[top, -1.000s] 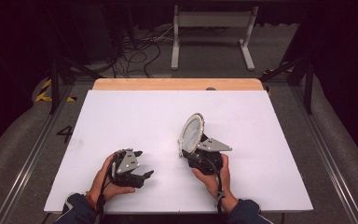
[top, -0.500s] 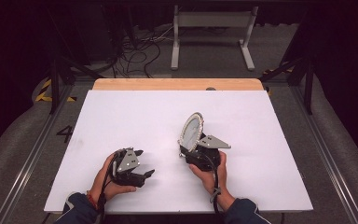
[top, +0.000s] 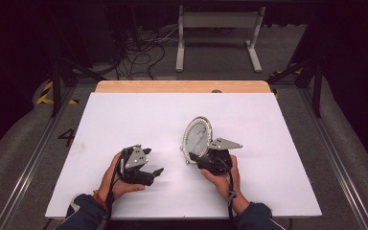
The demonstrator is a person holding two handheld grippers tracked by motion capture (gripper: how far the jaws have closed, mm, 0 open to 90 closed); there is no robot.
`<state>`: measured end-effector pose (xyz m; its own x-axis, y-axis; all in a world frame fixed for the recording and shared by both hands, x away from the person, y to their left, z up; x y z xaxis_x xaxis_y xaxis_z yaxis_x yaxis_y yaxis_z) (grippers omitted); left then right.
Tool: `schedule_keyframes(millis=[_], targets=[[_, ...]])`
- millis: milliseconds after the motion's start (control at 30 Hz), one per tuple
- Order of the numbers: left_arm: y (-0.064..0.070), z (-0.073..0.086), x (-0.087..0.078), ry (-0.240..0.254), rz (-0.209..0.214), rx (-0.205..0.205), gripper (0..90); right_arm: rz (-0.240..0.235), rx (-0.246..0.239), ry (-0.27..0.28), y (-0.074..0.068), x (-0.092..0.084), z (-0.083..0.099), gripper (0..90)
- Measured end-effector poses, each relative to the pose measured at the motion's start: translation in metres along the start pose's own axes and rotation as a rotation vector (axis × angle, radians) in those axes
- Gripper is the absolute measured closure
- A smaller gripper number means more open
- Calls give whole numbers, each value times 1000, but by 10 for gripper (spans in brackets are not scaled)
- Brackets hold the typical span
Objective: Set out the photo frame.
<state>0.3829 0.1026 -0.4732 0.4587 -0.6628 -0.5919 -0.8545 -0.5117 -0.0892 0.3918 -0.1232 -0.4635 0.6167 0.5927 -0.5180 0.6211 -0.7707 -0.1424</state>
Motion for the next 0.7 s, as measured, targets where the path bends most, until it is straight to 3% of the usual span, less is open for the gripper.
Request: schedule_keyframes(millis=[467,700], targets=[[0,-20,27,-22,88,17,198,-84,-39,-74,5,-10,1,736],[-7,-30,40,-10,101,-9,201,-71,-45,-68,5,-10,0,670]])
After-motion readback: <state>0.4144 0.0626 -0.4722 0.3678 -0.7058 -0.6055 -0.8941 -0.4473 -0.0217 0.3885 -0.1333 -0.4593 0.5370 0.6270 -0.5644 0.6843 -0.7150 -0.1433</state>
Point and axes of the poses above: each handheld gripper's, and its own axes: x roughly forward along the jaws, z roughly out of its underside, y roughly to its right, the point moved 5 cm from there along x, roughly forward along the jaws, and after that the axes turned 2 degrees about z, right-handed, at the moved point
